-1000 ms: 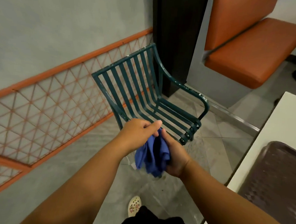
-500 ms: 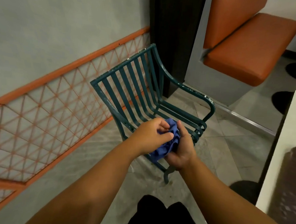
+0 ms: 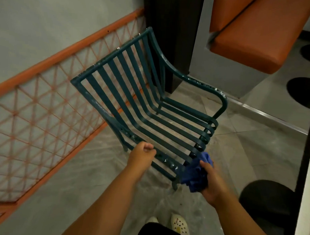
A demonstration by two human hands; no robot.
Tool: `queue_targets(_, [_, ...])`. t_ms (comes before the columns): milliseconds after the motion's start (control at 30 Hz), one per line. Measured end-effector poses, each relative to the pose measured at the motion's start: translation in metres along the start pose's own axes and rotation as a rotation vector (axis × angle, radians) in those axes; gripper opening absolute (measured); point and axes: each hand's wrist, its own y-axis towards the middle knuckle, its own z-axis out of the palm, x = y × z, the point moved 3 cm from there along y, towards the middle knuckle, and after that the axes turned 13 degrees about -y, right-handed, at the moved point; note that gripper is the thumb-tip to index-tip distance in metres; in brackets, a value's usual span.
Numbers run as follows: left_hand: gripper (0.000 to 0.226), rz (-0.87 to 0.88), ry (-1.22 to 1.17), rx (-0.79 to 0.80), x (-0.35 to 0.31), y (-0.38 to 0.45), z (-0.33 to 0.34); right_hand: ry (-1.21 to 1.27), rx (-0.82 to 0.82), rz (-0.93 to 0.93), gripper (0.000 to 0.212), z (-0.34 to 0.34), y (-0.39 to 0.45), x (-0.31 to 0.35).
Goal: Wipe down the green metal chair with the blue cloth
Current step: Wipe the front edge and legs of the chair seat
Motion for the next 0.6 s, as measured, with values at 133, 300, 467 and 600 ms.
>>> queue_targets(133, [0.016, -0.136, -0.006, -0.141, 0.056, 0.03, 0.015, -0.155, -0.206, -0.043, 0.039, -0.015, 0.027, -0.038])
queue_targets(300, [0.038, -0.197, -0.135, -0.257, 0.089, 0.056, 0.037, -0.587, -0.25, -0.468, 0.044, 0.014, 0.048, -0.046])
queue_targets(467, [0.043, -0.287, -0.36, -0.262, 0.104, 0.08, 0.049, -1.104, -0.167, -0.702, 0.053, 0.047, 0.074, -0.068])
queue_targets(600, [0.014, -0.302, -0.566, -0.255, 0.104, 0.087, 0.052, -1.395, -0.098, -0.74, 0.061, 0.046, 0.084, -0.103])
